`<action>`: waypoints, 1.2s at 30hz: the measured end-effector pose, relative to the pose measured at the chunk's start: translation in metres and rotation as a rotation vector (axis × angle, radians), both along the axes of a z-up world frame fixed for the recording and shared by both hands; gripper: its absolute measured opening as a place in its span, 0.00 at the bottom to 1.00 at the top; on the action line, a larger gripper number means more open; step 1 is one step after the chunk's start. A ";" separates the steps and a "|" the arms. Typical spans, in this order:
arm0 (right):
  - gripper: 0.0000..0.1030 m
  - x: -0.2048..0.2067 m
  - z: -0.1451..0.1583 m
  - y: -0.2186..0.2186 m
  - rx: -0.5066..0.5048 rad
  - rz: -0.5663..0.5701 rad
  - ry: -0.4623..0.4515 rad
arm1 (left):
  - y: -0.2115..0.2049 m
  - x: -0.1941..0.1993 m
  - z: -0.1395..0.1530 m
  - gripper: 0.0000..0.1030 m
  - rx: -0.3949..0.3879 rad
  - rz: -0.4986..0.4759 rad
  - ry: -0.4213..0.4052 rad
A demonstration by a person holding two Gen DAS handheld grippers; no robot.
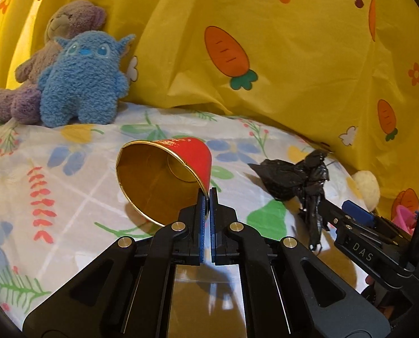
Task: Collect trash
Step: 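Grasp the red paper cup with the left tool while the right tool grasps the black bag, then lift and carry the red cup and black bag over the pink bucket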
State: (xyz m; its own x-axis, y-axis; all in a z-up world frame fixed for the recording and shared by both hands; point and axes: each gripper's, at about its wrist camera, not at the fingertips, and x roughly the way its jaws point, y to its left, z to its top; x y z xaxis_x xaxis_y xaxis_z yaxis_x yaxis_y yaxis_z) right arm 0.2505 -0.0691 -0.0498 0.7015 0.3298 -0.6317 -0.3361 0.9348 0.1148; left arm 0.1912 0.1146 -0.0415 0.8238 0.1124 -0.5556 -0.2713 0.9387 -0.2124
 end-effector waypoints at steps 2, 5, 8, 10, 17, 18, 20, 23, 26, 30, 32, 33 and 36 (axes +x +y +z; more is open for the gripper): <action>0.54 0.005 -0.005 0.004 0.004 0.001 0.019 | 0.005 0.000 -0.002 0.02 -0.014 0.007 0.009; 0.46 0.011 -0.012 0.011 -0.009 0.007 0.040 | 0.007 0.000 -0.003 0.02 -0.012 0.015 0.015; 0.43 0.016 -0.016 0.012 -0.012 0.004 0.060 | 0.005 -0.001 -0.003 0.02 -0.002 0.016 0.010; 0.40 0.019 -0.019 0.013 -0.011 0.003 0.072 | 0.005 -0.001 -0.003 0.02 -0.005 0.011 0.011; 0.28 0.022 -0.022 0.012 -0.007 0.008 0.095 | 0.004 -0.001 -0.005 0.02 -0.004 0.001 0.013; 0.26 0.022 -0.022 0.012 -0.006 0.008 0.097 | 0.003 -0.001 -0.005 0.02 -0.004 -0.001 0.014; 0.22 0.023 -0.022 0.011 0.000 0.007 0.102 | 0.003 -0.001 -0.005 0.02 -0.003 -0.002 0.015; 0.17 0.022 -0.021 0.009 0.010 0.006 0.106 | 0.004 0.000 -0.006 0.02 -0.005 -0.005 0.018; 0.13 0.019 -0.019 0.005 0.026 0.000 0.093 | 0.003 0.000 -0.006 0.02 -0.001 -0.007 0.019; 0.12 0.011 -0.010 -0.010 0.071 -0.019 0.065 | 0.002 0.000 -0.007 0.02 0.005 -0.012 0.024; 0.12 0.005 -0.003 -0.021 0.098 -0.031 0.045 | 0.001 0.000 -0.008 0.02 0.008 -0.020 0.025; 0.12 0.000 0.002 -0.028 0.115 -0.038 0.031 | 0.000 0.000 -0.008 0.02 0.011 -0.026 0.025; 0.12 -0.017 0.014 -0.051 0.145 -0.065 -0.013 | -0.007 0.001 -0.007 0.02 0.024 -0.055 0.025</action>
